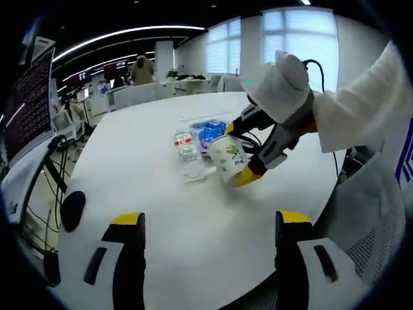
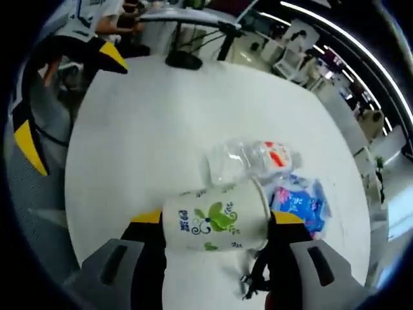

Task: Arrange the tabletop items into an orderly group along one side of the table until the central work area is clear of visible clutter.

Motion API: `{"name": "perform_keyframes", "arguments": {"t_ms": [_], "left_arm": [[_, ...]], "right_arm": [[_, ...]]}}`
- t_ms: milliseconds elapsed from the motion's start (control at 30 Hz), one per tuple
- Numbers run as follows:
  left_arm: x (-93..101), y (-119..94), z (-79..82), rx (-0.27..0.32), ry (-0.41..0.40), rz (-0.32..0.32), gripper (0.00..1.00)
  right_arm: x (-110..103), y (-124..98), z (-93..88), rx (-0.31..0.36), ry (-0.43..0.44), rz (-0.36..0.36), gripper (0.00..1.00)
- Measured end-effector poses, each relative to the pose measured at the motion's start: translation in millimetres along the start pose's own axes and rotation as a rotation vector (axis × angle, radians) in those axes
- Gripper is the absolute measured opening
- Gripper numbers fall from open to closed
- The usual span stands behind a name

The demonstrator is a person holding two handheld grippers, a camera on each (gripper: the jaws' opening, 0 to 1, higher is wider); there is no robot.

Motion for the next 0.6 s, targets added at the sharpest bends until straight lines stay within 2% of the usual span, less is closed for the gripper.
{"name": "perform_keyframes", "arguments": {"t_ms": [167, 333, 467, 500, 533, 600], "left_arm": [[-0.9, -1, 1.0, 0.006, -0.033, -0.011, 0.84], [-2.5, -2, 3.1, 0.019, -0.105, -0.039, 0.82], [1.1, -4, 5.7, 0.032, -0.131, -0.078, 0.79], [4.6, -5, 7.8, 0.045, -0.137, -0.101, 0.79], [9.8, -6, 10.3, 0.062, -0.145, -0.139, 0.80], [13.8, -6, 9.7, 0.056, -0.145, -0.165, 0.80]], "right_arm": [[-6, -21, 7.4, 0.052, -0.047, -0.073, 0.62], [-14, -45, 16.9, 0.117, -0.061, -0.122, 0.62], [-20, -59, 24.5, 0.149, -0.072, -0.151, 0.62], [-22, -62, 27.1, 0.157, -0.088, -0.155, 0.62], [-24, -66, 31.1, 0.165, -0.139, -0.176, 0.62], [-28, -72, 34.6, 0.170, -0.163, -0.199, 0.62]]}}
Point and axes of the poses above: the point that each gripper's makers call its tool centre point, and the gripper's own axes: y roughly forward along the fingers, x roughly to its right, z roughly out of its top, the point moved 5 cm from there along -y, roughly backward along the fingers, and after that the axes turned 12 degrees about -y, right-handed, at the moved point
